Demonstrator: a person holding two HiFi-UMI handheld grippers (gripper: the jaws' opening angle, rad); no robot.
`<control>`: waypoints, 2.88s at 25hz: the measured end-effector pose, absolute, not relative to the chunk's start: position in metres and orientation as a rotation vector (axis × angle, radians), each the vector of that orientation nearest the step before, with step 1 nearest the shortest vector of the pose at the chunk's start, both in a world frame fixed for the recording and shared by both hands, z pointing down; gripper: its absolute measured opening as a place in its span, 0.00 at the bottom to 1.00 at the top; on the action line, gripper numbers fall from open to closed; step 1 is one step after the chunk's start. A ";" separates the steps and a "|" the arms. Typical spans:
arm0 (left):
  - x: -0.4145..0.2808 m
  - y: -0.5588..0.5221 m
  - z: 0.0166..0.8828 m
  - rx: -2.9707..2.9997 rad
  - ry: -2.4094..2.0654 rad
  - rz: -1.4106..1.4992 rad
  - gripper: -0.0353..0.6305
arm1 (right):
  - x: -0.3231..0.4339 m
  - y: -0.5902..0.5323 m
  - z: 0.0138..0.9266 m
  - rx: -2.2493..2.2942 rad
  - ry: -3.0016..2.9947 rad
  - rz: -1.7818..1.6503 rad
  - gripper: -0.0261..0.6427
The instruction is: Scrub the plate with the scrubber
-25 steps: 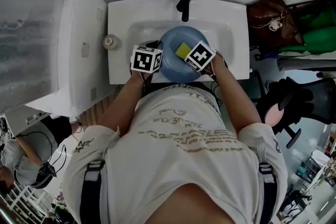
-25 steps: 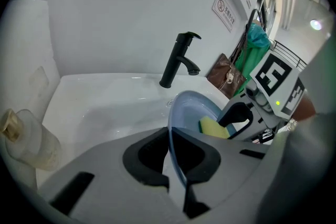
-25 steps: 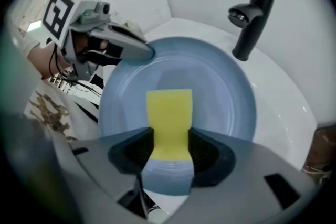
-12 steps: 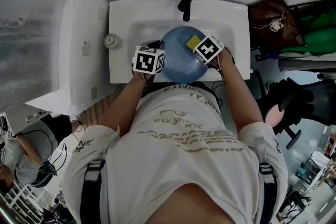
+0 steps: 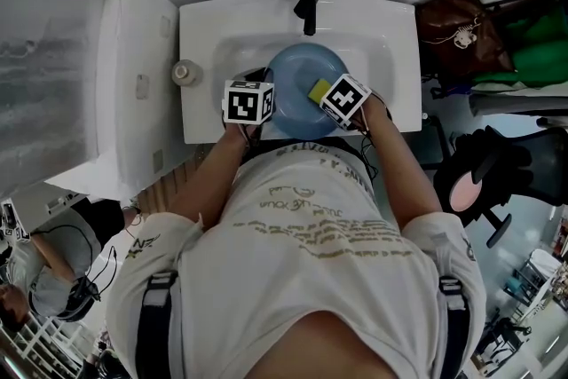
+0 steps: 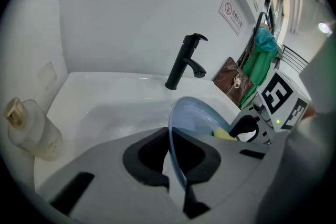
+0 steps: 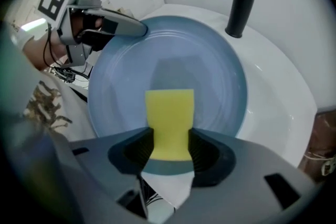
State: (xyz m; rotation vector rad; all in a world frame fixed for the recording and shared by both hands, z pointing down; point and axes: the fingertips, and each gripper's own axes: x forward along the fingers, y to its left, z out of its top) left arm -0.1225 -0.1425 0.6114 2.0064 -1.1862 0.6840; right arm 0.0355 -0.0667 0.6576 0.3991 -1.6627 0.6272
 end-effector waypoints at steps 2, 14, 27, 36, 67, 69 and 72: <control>-0.123 -0.143 0.612 1.998 -1.188 0.682 0.10 | 0.030 -0.055 0.657 0.356 -1.666 0.628 0.35; -0.137 -0.151 0.616 1.956 -1.213 0.669 0.10 | -0.032 -0.029 0.647 0.265 -1.814 0.686 0.35; -0.146 -0.143 0.632 1.885 -1.144 0.727 0.10 | -0.034 -0.063 0.613 0.517 -2.074 0.644 0.35; -0.149 -0.146 0.657 1.755 -1.137 0.747 0.10 | -0.006 -0.103 0.565 0.824 -2.277 0.542 0.34; -0.169 -0.148 0.699 1.569 -1.208 0.883 0.34 | 0.034 -0.137 0.516 1.146 -2.440 0.477 0.33; -0.174 -0.157 0.682 1.618 -1.270 0.886 0.34 | 0.035 -0.140 0.503 1.189 -2.465 0.477 0.33; -0.180 -0.172 0.649 1.709 -1.386 0.875 0.28 | 0.039 -0.147 0.485 1.251 -2.510 0.487 0.33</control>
